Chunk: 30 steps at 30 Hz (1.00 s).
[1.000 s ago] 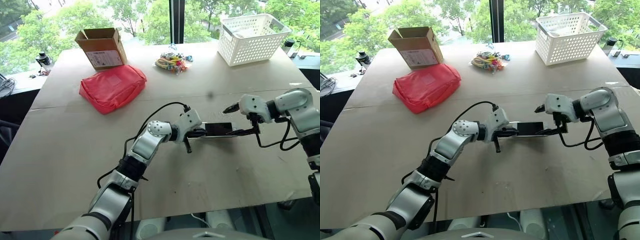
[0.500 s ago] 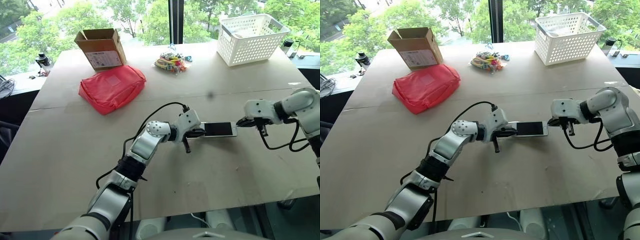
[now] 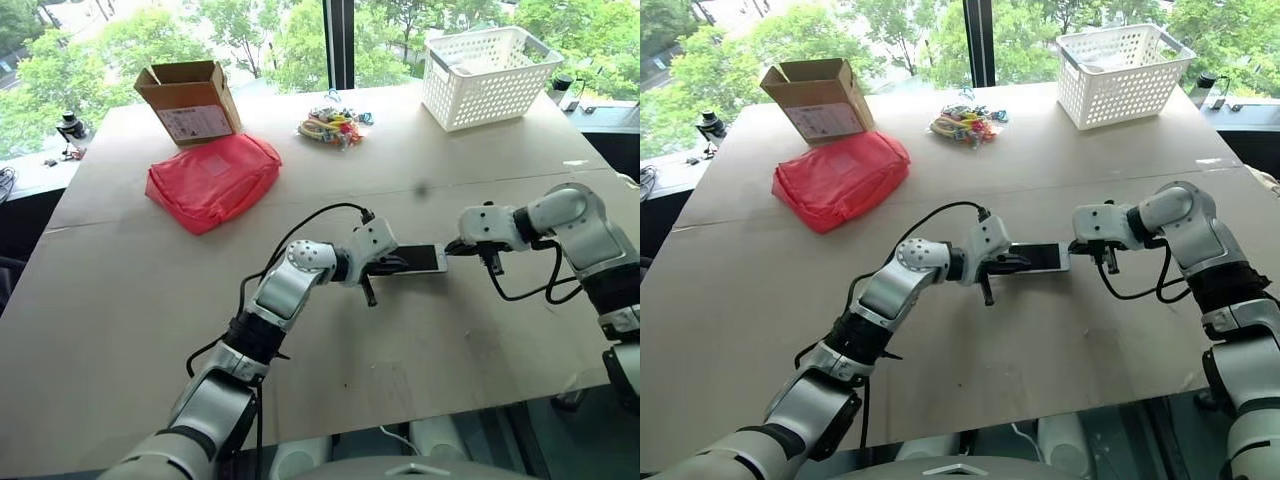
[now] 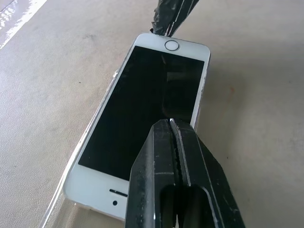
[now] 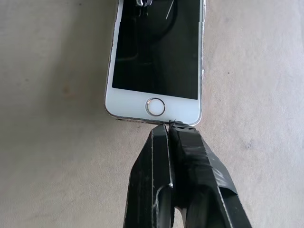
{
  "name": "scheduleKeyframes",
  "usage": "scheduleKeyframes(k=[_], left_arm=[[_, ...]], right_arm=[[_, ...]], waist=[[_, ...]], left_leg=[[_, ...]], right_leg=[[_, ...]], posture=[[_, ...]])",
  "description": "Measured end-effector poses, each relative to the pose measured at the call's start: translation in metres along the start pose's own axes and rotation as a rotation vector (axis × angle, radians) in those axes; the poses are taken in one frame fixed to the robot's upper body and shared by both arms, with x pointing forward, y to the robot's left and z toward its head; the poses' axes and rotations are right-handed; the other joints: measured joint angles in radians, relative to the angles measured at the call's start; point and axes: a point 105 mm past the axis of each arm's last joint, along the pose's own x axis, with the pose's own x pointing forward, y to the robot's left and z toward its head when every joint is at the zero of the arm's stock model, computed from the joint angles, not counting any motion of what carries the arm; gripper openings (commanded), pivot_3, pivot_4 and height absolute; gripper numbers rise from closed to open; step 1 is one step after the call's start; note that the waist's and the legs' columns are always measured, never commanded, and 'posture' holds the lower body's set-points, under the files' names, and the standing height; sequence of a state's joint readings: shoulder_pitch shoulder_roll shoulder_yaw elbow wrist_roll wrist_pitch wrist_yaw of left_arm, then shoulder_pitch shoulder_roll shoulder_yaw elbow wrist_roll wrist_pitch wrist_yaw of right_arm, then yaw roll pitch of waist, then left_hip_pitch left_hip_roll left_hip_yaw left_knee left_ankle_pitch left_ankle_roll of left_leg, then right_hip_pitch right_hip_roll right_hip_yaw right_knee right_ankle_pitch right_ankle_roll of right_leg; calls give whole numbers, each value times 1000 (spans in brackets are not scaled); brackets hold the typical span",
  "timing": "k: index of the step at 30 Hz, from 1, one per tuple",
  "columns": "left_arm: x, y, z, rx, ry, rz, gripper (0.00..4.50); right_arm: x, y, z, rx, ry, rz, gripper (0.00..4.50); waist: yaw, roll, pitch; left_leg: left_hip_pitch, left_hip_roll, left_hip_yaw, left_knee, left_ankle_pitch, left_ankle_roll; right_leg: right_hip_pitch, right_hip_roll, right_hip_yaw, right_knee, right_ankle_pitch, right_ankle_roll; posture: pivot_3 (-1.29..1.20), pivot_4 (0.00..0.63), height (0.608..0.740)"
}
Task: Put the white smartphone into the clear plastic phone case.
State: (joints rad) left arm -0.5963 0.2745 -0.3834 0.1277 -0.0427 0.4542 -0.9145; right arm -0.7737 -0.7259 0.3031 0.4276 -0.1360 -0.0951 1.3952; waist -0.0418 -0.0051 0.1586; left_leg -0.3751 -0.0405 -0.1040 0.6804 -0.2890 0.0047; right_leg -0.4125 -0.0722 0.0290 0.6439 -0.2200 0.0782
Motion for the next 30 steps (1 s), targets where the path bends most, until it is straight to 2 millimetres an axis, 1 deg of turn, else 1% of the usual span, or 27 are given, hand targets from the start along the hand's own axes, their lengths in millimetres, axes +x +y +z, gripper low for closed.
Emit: scheduleKeyframes(k=[4,8,12,14,15,16,18,19,20,22,24,28,29,30], left_arm=[[-6,1,-2,5,18,7,0],[-10,3,-2,11,20,20,0],[-16,11,0,-15,-7,59,0],[-25,21,8,-55,-65,95,0],[-34,29,19,-55,-105,120,0],[-38,31,24,-47,-119,128,0],[-57,36,34,7,-120,139,0],[-66,39,31,32,-91,154,0],[-70,41,29,33,-77,164,0],[-80,46,15,25,-19,195,0],[-84,52,-5,-19,46,225,0],[-84,53,-32,-11,152,238,0],[-81,50,-37,-20,161,227,0],[-79,49,-36,-18,152,224,0]], right_arm=[[7,-2,5,-10,-17,-12,65],[9,-2,7,-21,-21,-17,65],[9,-2,8,-28,-26,-18,65],[9,-3,8,-31,-27,-19,65],[9,-3,9,-34,-27,-19,65],[9,-3,9,-35,-27,-19,65],[9,-3,10,-40,-30,-20,65],[9,-3,11,-40,-30,-21,65],[9,-3,11,-40,-30,-21,65],[9,-3,11,-40,-32,-24,65],[10,-4,11,-38,-34,-28,65],[12,-4,13,-39,-42,-33,65],[12,-4,13,-39,-43,-34,65],[12,-4,13,-38,-43,-34,65]], waist=[[-1,0,0],[-1,0,0],[-1,0,0],[0,0,1],[0,0,1],[0,0,1],[-2,0,1],[-2,1,1],[-1,1,1],[0,1,1],[1,1,1],[2,1,1],[2,1,1],[3,1,1]], left_leg=[[0,0,0,0,0,0],[0,0,0,0,0,0],[0,0,0,0,0,0],[-1,0,-1,0,0,0],[-2,0,0,0,0,0],[-2,0,0,0,0,0],[-2,0,0,-1,0,0],[-2,0,0,-2,0,-1],[-2,0,0,-3,0,-1],[-2,0,0,-3,0,-1],[-2,0,0,-3,0,-1],[-3,-1,0,-3,0,0],[-3,-1,0,-3,0,0],[-3,-1,-1,-3,0,0]], right_leg=[[0,0,0,0,0,0],[0,0,1,0,0,0],[-1,0,1,0,0,0],[-2,0,0,0,0,0],[-2,0,1,0,0,0],[-2,0,1,0,0,0],[-3,0,1,0,0,0],[-3,0,2,0,0,0],[-4,0,2,0,0,0],[-4,0,2,0,0,0],[-4,0,2,-1,0,0],[-4,0,2,-1,0,0],[-5,0,2,-1,0,0],[-5,0,1,-1,0,0]], posture=[[0,150,740],[0,150,740],[0,150,740],[0,150,740],[0,150,740],[0,150,740],[0,150,740],[0,150,740],[0,150,740],[0,150,740],[0,150,740],[0,150,740],[0,150,740],[0,150,740]])
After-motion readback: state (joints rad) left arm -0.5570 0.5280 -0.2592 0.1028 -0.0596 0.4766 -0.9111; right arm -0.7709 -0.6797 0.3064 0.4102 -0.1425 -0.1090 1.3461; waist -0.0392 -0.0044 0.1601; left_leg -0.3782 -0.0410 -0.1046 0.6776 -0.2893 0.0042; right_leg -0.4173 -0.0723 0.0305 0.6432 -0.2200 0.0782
